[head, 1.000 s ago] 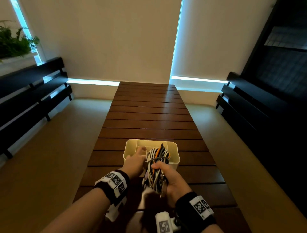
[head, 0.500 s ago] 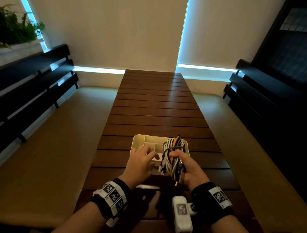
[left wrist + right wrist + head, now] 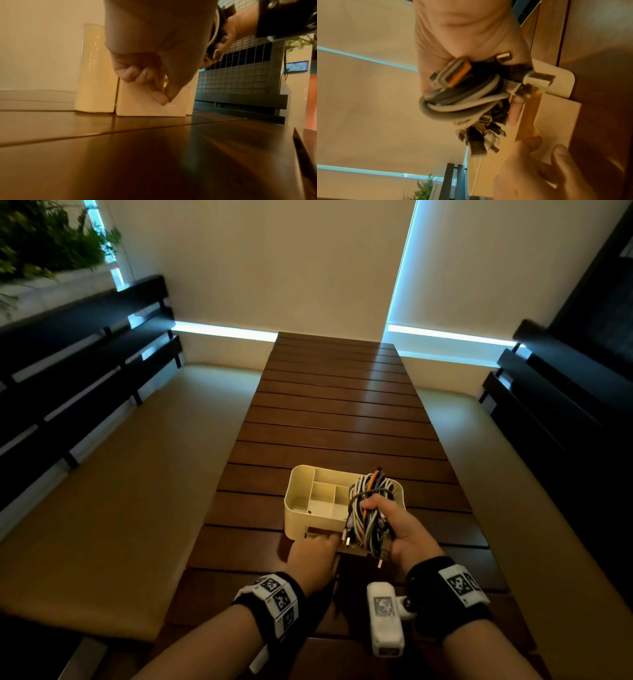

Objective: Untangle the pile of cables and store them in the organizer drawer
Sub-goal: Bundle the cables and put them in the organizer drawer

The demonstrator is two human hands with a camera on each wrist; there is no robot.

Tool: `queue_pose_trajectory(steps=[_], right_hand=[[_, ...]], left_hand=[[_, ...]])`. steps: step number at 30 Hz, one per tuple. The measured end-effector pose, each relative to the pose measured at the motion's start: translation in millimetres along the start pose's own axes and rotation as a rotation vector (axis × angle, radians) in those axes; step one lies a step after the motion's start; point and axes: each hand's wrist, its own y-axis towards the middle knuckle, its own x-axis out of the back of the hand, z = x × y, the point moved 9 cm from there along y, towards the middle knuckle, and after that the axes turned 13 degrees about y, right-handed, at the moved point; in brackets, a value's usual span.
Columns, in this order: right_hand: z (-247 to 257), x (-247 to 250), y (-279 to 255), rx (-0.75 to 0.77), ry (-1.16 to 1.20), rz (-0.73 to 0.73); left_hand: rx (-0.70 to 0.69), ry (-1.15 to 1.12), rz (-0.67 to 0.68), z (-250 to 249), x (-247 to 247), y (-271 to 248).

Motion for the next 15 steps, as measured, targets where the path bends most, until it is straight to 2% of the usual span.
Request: queue_pose_trajectory(steps=[4, 9, 13, 15], right_hand=[[2.3, -1.4, 6.9, 0.031, -0.056, -0.052], [1.7, -2.2, 12.0, 0.030, -0.060, -0.053], [-0.9, 0.0, 10.7, 0.055, -0.048, 0.018], [5.8, 1.6, 4.2, 0.168, -0.177, 0.039]], left_hand=[[-0.005, 0.059, 0.045, -4.5, -5.0, -5.0], [0.002, 0.026, 0.054, -9.1, -16.7, -25.1], [-0.025, -0.138, -0.009, -13.1, -18.7, -46.9], [-0.035, -0.275, -0.070, -6.6, -10.7, -58.1]])
